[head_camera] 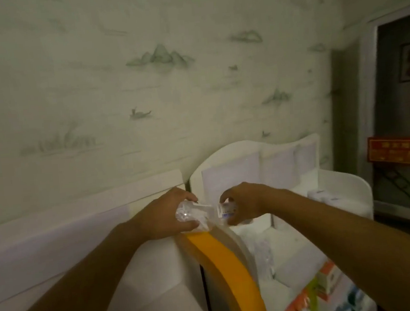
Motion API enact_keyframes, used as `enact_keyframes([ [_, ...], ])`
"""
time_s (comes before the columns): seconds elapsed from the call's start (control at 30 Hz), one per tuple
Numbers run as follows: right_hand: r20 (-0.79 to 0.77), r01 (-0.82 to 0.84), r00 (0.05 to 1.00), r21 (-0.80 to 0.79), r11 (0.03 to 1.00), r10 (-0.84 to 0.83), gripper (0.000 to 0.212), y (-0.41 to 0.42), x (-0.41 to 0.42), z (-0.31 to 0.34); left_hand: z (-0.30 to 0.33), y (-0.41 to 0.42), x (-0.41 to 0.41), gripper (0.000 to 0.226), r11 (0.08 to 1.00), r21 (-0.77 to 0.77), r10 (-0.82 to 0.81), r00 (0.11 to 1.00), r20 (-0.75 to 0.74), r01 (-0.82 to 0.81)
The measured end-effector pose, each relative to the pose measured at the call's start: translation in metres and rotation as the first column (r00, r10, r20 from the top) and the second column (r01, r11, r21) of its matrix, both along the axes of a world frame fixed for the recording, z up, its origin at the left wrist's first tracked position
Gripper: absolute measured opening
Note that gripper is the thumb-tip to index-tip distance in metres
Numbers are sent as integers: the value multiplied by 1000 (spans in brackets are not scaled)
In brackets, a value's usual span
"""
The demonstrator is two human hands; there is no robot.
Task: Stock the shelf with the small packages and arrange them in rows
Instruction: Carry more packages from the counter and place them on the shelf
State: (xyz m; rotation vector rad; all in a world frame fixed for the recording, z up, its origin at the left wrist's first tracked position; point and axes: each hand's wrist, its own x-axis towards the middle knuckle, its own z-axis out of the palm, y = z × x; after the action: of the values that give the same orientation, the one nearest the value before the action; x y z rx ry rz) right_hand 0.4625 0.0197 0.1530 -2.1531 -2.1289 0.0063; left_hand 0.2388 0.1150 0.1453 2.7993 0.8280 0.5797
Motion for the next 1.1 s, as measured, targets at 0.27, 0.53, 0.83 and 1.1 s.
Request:
enact_keyframes([
  [0.27, -110, 140, 983, -55, 989, -145, 73, -31, 133, -37, -22, -13, 135, 65, 1000, 1, -7, 997, -73, 7],
  [0.53, -227, 204, 949, -98, 974, -221, 70, -63, 248, -85, -53, -11, 239, 61, 1000, 6, 31, 971, -236, -30],
  [0.83, -281, 271, 907, -179, 946, -313, 69, -74, 336, -135, -94, -5, 338, 66, 1000, 24, 5, 891, -455, 6],
  [1.1, -211, 339, 897, -233, 911, -388, 68, -43, 403, -157, -132, 42, 415, 70, 997, -26, -81, 848, -524, 79],
])
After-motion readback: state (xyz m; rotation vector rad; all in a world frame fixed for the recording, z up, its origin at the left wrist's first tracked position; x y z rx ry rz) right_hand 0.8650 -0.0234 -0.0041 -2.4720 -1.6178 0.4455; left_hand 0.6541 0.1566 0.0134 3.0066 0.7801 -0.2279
